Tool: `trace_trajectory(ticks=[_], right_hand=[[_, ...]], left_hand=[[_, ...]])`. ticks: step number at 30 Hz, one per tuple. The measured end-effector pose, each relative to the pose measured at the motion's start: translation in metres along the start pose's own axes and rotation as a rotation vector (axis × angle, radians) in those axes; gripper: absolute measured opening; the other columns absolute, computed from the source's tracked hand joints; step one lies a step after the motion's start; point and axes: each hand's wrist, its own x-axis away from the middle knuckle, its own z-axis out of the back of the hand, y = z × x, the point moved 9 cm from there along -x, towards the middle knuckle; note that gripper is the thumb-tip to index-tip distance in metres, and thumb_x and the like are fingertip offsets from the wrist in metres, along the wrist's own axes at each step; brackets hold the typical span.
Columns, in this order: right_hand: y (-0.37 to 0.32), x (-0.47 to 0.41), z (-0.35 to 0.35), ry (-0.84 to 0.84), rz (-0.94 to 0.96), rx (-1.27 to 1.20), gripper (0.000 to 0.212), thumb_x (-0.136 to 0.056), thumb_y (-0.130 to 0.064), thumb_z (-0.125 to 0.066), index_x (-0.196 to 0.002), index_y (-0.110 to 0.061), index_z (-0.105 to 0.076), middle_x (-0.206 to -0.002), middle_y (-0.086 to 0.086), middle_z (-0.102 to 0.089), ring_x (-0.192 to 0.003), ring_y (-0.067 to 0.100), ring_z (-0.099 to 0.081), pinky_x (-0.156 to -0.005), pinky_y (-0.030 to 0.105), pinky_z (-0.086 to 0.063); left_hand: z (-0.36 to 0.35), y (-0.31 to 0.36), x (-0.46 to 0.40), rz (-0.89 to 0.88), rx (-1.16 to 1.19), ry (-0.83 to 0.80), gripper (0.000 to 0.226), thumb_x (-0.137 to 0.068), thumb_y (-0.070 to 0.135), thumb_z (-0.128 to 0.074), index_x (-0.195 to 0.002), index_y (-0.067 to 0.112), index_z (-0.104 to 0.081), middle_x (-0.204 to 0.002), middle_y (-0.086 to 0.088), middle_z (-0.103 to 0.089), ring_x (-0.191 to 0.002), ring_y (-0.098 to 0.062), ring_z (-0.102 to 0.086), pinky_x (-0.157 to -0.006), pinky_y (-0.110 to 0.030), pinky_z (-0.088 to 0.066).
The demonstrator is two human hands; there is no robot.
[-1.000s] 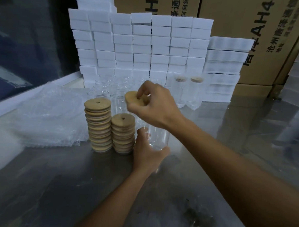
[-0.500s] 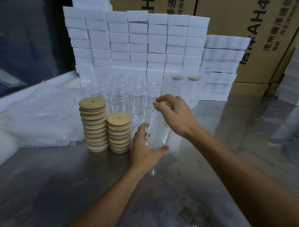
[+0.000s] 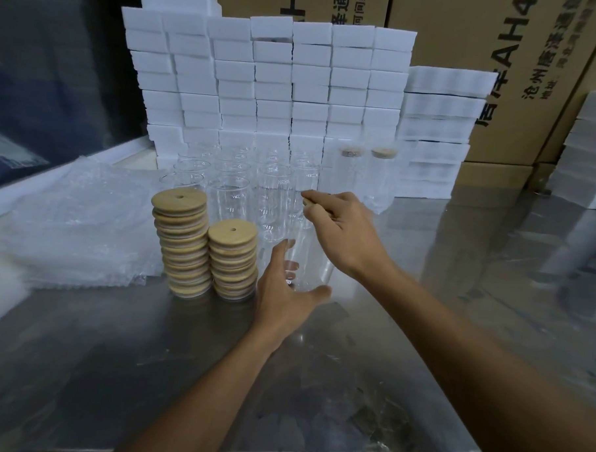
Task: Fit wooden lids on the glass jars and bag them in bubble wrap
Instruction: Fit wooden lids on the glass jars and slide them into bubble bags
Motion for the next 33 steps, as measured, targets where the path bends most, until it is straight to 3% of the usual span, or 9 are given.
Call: trace_trajectory(ticks=[3,5,8,11,14,19,25,29,33], right_hand=[[0.004,-0.002,0.000,-0.004,-0.033,0.009,0.031,-0.099,-0.026,-0.050,-0.122,-0.023,-0.071,-0.095,-0.026,-0.062,-0.118,0.007,-0.044,-0.086,0.028,-0.040],[0.008,-0.003,0.001,0.010,-0.050,-0.003,0.030,-0.097,-0.027,-0.053,-0.120,-0.021,-0.072,-0.097,-0.023,-0.065,-0.115,0.002,-0.045,-0.089,0.023,-0.042],[0.021,-0.004,0.000,-0.017,-0.152,-0.213,0.031,-0.088,-0.033,-0.066,-0.119,-0.034,-0.072,-0.111,-0.022,-0.066,-0.113,0.000,-0.057,-0.090,0.017,-0.042],[0.037,-0.004,-0.005,-0.123,-0.256,-0.418,0.036,-0.073,-0.039,-0.074,-0.109,-0.038,-0.073,-0.109,-0.015,-0.075,-0.104,0.000,-0.068,-0.089,0.024,-0.052],[0.054,-0.002,-0.004,-0.171,-0.325,-0.508,0.047,-0.072,-0.037,-0.074,-0.119,-0.030,-0.070,-0.111,-0.009,-0.076,-0.106,0.010,-0.071,-0.092,0.032,-0.052],[0.067,0.002,0.000,-0.071,-0.407,-0.534,0.051,-0.070,-0.046,-0.075,-0.119,-0.030,-0.071,-0.108,-0.012,-0.076,-0.103,0.006,-0.071,-0.088,0.032,-0.048],[0.065,0.005,0.000,0.030,-0.401,-0.508,0.051,-0.070,-0.052,-0.076,-0.117,-0.031,-0.072,-0.099,-0.019,-0.076,-0.092,-0.002,-0.071,-0.079,0.026,-0.048],[0.066,0.003,-0.004,-0.067,-0.396,-0.607,0.049,-0.071,-0.041,-0.076,-0.117,-0.025,-0.073,-0.106,-0.009,-0.077,-0.104,0.008,-0.071,-0.090,0.030,-0.046],[0.066,0.004,-0.002,-0.135,-0.378,-0.715,0.035,-0.074,-0.029,-0.069,-0.108,-0.025,-0.076,-0.107,-0.002,-0.076,-0.105,0.013,-0.071,-0.093,0.031,-0.045]], left_hand=[[-0.001,0.000,0.000,0.002,0.008,0.004,0.092,-0.053,0.043,-0.081,-0.133,0.049,-0.035,-0.111,0.007,-0.057,-0.097,-0.011,-0.059,-0.082,-0.031,-0.054],[-0.002,0.001,-0.001,-0.004,0.005,-0.003,0.092,-0.055,0.043,-0.081,-0.132,0.050,-0.033,-0.111,0.009,-0.056,-0.098,-0.009,-0.058,-0.081,-0.029,-0.053],[-0.001,0.001,0.000,-0.010,0.014,0.001,0.089,-0.054,0.041,-0.082,-0.130,0.050,-0.035,-0.109,0.010,-0.056,-0.097,-0.008,-0.058,-0.080,-0.027,-0.051],[0.000,0.002,0.001,0.007,0.066,-0.020,0.080,-0.049,0.035,-0.081,-0.119,0.048,-0.044,-0.101,0.005,-0.058,-0.085,-0.014,-0.060,-0.072,-0.036,-0.057],[-0.005,0.003,0.002,0.015,0.086,-0.104,0.075,-0.047,0.035,-0.080,-0.114,0.047,-0.049,-0.096,0.001,-0.060,-0.081,-0.018,-0.060,-0.064,-0.035,-0.057],[-0.007,0.006,0.004,-0.017,-0.094,-0.045,0.085,-0.049,0.051,-0.075,-0.126,0.048,-0.039,-0.096,0.011,-0.056,-0.078,-0.011,-0.057,-0.070,-0.030,-0.053],[-0.003,0.010,0.003,-0.070,-0.246,0.060,0.092,-0.047,0.057,-0.072,-0.129,0.046,-0.031,-0.099,0.013,-0.049,-0.092,-0.015,-0.054,-0.075,-0.034,-0.051],[-0.006,0.008,0.004,0.021,-0.003,-0.070,0.080,-0.039,0.046,-0.078,-0.112,0.047,-0.047,-0.092,0.006,-0.060,-0.073,-0.011,-0.056,-0.068,-0.036,-0.055],[-0.015,0.013,0.006,0.047,0.111,-0.280,0.076,-0.038,0.042,-0.081,-0.109,0.042,-0.053,-0.094,-0.005,-0.064,-0.076,-0.016,-0.059,-0.063,-0.031,-0.051]])
